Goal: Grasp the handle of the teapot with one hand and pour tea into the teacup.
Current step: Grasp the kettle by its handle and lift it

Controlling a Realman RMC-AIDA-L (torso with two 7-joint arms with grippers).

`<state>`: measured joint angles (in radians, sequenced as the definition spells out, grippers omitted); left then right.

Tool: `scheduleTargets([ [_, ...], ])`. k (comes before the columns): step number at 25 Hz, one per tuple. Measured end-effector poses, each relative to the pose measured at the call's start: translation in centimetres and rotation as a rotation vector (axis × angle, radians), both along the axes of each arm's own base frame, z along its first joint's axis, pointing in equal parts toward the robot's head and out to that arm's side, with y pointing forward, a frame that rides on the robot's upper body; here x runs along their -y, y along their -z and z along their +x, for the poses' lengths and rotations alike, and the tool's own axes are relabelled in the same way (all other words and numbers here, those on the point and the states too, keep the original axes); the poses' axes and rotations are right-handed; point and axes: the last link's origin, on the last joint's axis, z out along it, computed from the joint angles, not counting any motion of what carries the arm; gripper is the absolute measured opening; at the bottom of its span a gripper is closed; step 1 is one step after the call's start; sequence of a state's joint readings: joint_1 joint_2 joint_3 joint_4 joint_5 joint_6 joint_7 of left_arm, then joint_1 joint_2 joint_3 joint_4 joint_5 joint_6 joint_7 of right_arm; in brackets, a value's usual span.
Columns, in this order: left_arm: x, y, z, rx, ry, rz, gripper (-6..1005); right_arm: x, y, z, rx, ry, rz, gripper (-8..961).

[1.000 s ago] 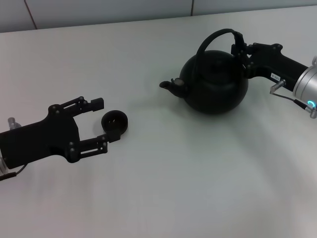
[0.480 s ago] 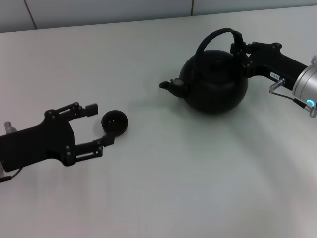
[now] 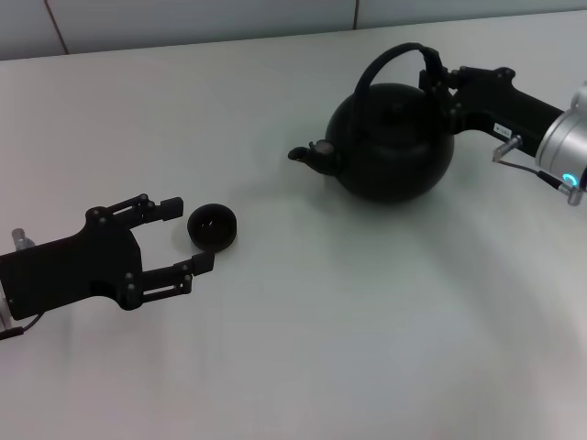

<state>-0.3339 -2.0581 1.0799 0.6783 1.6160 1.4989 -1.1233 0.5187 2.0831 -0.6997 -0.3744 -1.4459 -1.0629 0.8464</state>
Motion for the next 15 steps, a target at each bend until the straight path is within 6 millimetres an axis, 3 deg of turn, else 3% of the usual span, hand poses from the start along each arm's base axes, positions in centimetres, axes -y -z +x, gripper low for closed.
scheduleTargets([
  [15, -0.1, -0.2, 0.0, 0.004, -0.006, 0.011, 800, -2.2, 0.4, -3.5, 0.070, -0.129, -0.038, 89],
])
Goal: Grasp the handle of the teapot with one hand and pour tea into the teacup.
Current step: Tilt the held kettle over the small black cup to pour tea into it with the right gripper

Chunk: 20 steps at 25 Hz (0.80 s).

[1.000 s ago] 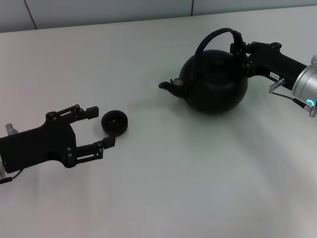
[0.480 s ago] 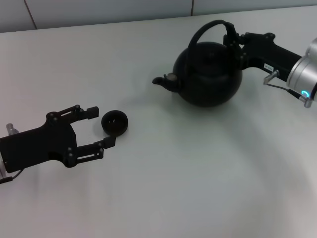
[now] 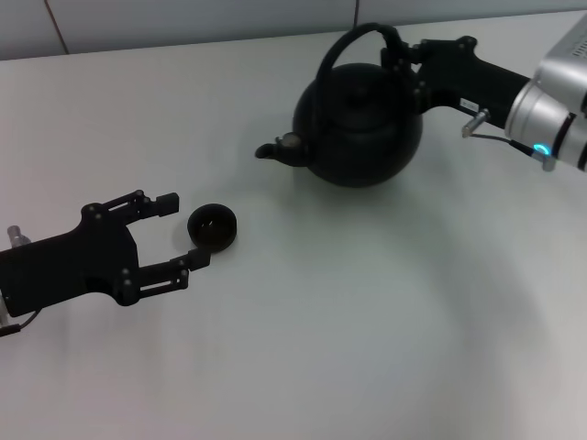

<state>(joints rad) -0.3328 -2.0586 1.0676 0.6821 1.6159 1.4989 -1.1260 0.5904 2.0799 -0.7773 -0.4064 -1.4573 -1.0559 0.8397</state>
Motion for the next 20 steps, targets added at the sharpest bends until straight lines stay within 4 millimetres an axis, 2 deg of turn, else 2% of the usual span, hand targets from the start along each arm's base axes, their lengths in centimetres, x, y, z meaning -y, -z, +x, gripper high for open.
scheduleTargets([
  [8, -0.1, -0.2, -0.1, 0.002, -0.008, 0.011, 799, -1.0, 0.4, -1.7, 0.093, -0.068, -0.027, 89],
  [20, -0.2, -0.4, -0.3, 0.008, -0.022, 0.017, 799, -2.2, 2.2, -4.1, 0.220, -0.154, -0.079, 89],
])
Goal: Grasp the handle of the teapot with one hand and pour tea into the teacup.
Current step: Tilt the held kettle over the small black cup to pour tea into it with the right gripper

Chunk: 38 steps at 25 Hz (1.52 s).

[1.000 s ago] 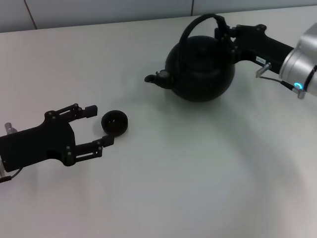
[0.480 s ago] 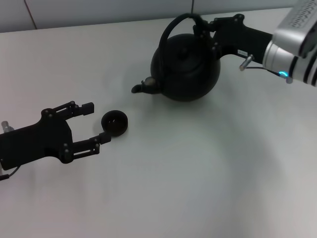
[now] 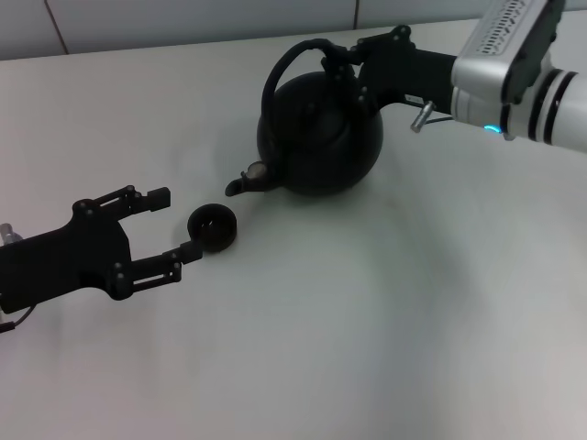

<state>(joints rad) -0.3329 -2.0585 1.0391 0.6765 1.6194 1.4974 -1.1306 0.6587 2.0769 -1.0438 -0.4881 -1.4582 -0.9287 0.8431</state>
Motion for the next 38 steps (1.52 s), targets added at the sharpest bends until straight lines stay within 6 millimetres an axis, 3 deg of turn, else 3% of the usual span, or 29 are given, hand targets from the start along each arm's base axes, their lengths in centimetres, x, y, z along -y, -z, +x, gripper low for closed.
scheduleTargets([
  [15, -0.1, -0.2, -0.1, -0.003, -0.004, -0.001, 799, -0.6, 0.0, -2.2, 0.044, -0.092, -0.003, 88],
  [38, -0.2, -0.5, -0.2, -0.001, -0.008, 0.019, 799, -1.0, -0.1, -3.7, 0.103, -0.172, -0.004, 88],
])
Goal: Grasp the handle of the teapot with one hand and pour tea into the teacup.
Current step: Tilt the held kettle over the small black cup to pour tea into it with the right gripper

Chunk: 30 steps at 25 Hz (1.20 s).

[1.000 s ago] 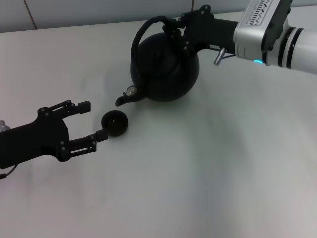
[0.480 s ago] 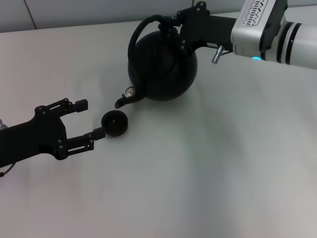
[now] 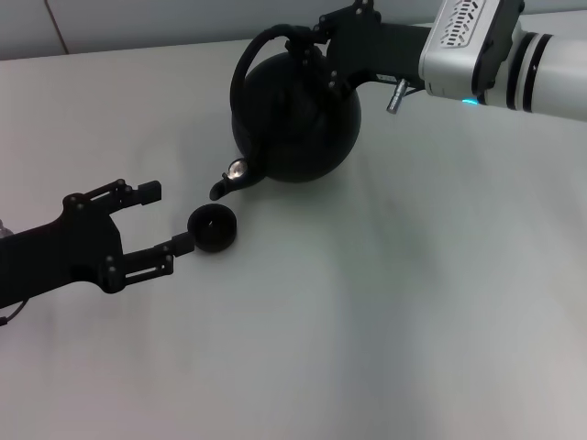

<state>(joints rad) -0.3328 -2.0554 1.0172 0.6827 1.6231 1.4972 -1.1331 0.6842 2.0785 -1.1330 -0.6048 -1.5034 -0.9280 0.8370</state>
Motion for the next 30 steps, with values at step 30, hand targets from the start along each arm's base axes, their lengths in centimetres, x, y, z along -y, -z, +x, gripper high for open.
scheduleTargets([
  [30, -0.5, 0.0, 0.3, 0.001, 0.001, 0.015, 799, -0.3, 0.3, -1.6, 0.089, -0.125, 0.024, 89],
])
